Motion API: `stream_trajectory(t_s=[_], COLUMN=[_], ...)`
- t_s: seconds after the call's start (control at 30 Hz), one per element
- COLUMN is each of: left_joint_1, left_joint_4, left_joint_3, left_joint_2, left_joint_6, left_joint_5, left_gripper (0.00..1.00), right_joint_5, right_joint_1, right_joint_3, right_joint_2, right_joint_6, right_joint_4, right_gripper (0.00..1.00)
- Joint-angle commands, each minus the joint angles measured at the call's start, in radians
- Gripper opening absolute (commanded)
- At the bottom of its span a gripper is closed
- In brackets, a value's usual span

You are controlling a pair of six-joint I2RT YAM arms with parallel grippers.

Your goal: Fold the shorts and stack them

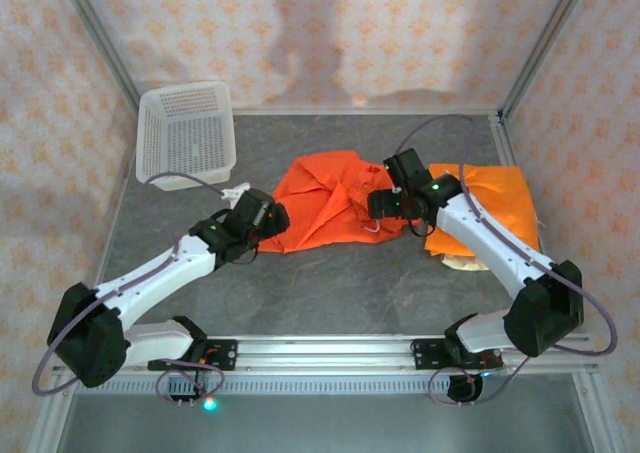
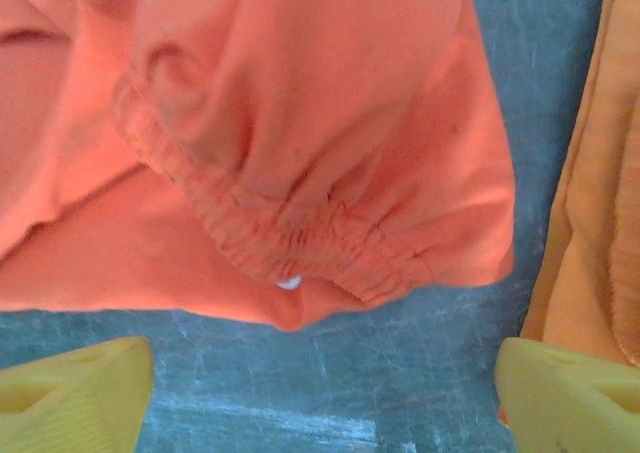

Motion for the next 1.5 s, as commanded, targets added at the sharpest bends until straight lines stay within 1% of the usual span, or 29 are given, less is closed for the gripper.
stream_trajectory(t_s=[0.0,0.07,0.1,0.17,0.3,0.4,0.53,0.7,0.8,0.97,1.03,1.1,1.17,1.27,1.37,1.47], left_joint_1=[-0.017,-0.042,-0.057,-0.083,-0.101,-0.101,-0.101,-0.101,-0.099,-0.093,-0.086,-0.075,-0.06,-0.037,-0.018,0.006], left_joint_4=[0.056,0.088,0.081,0.031,-0.078,-0.073,-0.039,-0.015,-0.016,-0.03,-0.036,-0.041,-0.042,-0.052,-0.071,-0.078], left_joint_3=[-0.019,-0.003,0.012,0.055,0.115,0.122,0.142,0.178,0.199,0.209,0.204,0.197,0.187,0.179,0.179,0.174], left_joint_2=[0.053,0.092,0.109,0.154,0.241,0.288,0.36,0.449,0.481,0.479,0.46,0.432,0.396,0.344,0.3,0.265], left_joint_6=[-0.069,-0.076,-0.068,-0.028,0.047,0.075,0.086,0.095,0.092,0.082,0.073,0.067,0.063,0.066,0.073,0.081], left_joint_5=[0.059,0.094,0.092,0.069,0.019,0.018,0.028,0.015,-0.007,-0.037,-0.047,-0.054,-0.057,-0.063,-0.079,-0.09], left_gripper=[0.86,0.83,0.81,0.76,0.69,0.66,0.6,0.53,0.43,0.21,0.13,0.07,0.01,0.0,0.0,0.0], right_joint_5=[0.009,0.018,0.035,0.073,0.109,0.129,0.161,0.18,0.204,0.265,0.288,0.302,0.311,0.351,0.349,0.33], right_joint_1=[0.016,0.042,0.056,0.085,0.106,0.12,0.135,0.137,0.137,0.137,0.133,0.125,0.115,0.108,0.096,0.079], right_joint_3=[-0.01,0.011,0.023,0.053,0.115,0.162,0.228,0.305,0.343,0.392,0.4,0.402,0.407,0.422,0.419,0.4], right_joint_2=[0.026,0.056,0.074,0.108,0.167,0.208,0.268,0.347,0.406,0.502,0.528,0.548,0.572,0.602,0.598,0.564], right_joint_6=[0.024,0.024,0.021,0.012,0.011,0.015,0.029,0.07,0.084,0.089,0.091,0.094,0.092,0.084,0.083,0.084], right_joint_4=[0.031,0.037,0.035,0.034,0.019,0.01,-0.011,-0.03,-0.042,-0.067,-0.07,-0.066,-0.064,-0.079,-0.078,-0.064], right_gripper=[0.87,0.86,0.86,0.86,0.86,0.85,0.84,0.82,0.81,0.75,0.7,0.64,0.54,0.37,0.22,0.06])
